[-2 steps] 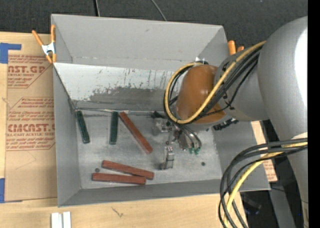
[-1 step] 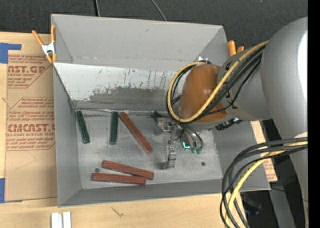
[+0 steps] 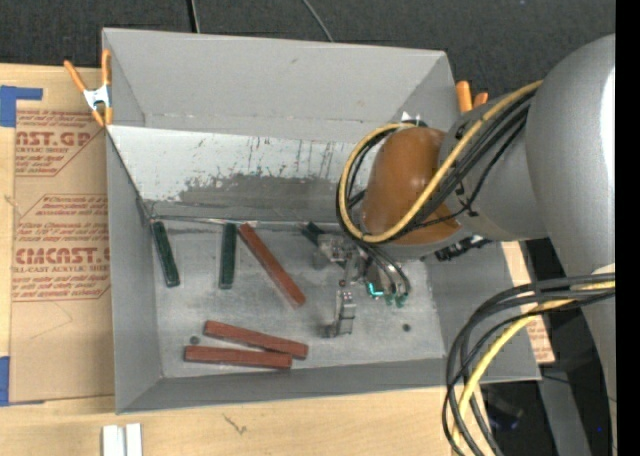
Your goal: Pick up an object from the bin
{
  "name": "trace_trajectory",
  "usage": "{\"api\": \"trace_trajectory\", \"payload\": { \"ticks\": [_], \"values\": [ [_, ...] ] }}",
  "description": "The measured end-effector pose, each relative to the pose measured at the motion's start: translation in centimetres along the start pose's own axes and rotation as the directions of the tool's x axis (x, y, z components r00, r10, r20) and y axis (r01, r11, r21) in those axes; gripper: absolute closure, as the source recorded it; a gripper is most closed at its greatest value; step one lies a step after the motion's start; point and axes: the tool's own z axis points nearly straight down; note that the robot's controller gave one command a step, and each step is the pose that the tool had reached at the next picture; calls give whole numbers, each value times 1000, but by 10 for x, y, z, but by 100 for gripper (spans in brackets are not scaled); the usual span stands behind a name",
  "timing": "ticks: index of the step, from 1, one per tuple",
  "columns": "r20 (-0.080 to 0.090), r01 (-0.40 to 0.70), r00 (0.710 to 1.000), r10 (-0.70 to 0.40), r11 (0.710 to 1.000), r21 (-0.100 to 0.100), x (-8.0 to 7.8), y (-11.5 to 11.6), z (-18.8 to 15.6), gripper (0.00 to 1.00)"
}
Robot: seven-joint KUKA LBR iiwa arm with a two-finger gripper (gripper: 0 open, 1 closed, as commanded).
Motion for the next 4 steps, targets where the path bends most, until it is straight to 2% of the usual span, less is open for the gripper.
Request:
{"api": "trace_trajectory", "payload": {
  "ticks": [1,2,3,4],
  "values": [
    [-1,-118,993,118,993,1,-24,15,-18,0],
    [3,-147,989,147,989,0,-40,49,-4,0],
    [0,-116,993,116,993,0,-32,55,-5,0],
    [-2,-216,976,216,976,0,-34,58,-3,100]
  ]
}}
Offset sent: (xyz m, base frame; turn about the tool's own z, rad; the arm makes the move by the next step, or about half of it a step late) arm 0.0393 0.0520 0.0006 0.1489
